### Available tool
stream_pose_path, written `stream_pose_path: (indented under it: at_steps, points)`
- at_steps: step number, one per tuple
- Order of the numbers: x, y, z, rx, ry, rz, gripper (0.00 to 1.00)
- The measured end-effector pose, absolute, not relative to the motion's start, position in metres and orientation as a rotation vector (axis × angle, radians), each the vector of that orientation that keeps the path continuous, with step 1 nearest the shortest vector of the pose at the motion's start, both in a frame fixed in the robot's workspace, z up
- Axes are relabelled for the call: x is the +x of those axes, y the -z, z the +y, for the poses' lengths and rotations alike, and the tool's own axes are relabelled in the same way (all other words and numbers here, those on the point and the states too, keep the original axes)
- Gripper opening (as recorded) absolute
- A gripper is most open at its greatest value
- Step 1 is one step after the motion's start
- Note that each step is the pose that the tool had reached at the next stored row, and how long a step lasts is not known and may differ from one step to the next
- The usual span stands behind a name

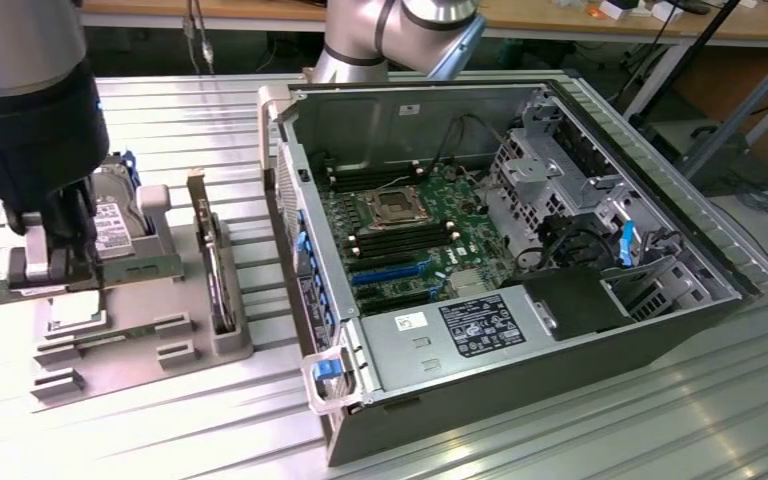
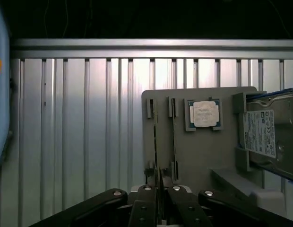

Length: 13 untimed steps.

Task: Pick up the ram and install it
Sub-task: 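Pick up the ram and move it above insertion slot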

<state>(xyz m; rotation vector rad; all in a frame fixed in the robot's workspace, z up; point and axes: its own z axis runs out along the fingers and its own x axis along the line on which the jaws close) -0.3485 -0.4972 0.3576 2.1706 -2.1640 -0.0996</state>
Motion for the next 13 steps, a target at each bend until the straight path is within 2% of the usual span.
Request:
stream_pose_path:
  at_steps: [3, 13]
  points:
    - [-0.333, -0.375, -0.494, 2.170, 0.100, -2.164, 0.15]
    - [-0.238, -0.376, -0.492, 2.172, 0.105, -2.166, 0.15]
